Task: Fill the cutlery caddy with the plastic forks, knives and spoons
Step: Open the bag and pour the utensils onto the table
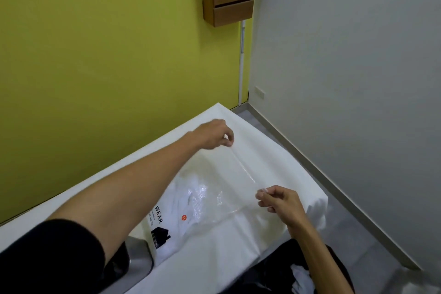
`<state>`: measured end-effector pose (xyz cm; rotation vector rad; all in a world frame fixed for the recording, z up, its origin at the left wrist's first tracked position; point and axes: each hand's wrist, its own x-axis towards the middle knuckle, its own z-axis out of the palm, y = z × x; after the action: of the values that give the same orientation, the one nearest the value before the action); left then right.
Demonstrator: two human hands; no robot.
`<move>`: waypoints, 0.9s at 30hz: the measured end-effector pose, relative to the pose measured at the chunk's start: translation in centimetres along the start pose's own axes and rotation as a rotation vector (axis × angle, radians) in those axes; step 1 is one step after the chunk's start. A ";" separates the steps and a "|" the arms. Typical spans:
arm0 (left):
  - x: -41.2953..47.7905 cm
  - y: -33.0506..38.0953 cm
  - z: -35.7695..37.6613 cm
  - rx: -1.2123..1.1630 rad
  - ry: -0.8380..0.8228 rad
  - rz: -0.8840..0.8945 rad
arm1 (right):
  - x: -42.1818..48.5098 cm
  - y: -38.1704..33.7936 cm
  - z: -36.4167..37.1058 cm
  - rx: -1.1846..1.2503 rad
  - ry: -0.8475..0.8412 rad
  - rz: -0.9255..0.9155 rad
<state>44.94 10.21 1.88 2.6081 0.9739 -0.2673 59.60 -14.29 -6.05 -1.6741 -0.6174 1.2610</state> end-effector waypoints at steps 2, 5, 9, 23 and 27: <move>0.4 -1.9 -1.2 0.015 0.086 -0.065 | 0.1 0.0 -0.1 -0.006 -0.012 -0.006; 0.9 -4.0 -1.7 0.025 0.211 -0.172 | 0.4 -0.5 -0.2 -0.010 -0.028 -0.028; 0.7 -4.5 -0.6 -0.101 0.354 -0.328 | 0.7 -1.3 -0.5 -0.032 -0.049 -0.058; -1.8 4.8 7.3 -0.646 0.195 -0.625 | 0.9 -1.5 -0.8 -0.137 -0.143 0.010; -2.0 4.8 7.2 -0.721 0.224 -0.614 | 0.6 -3.3 -1.7 -0.137 -0.239 0.022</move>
<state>46.25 2.93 -2.96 1.6699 1.5779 0.2119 61.85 -12.97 -3.37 -1.6569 -0.8470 1.4757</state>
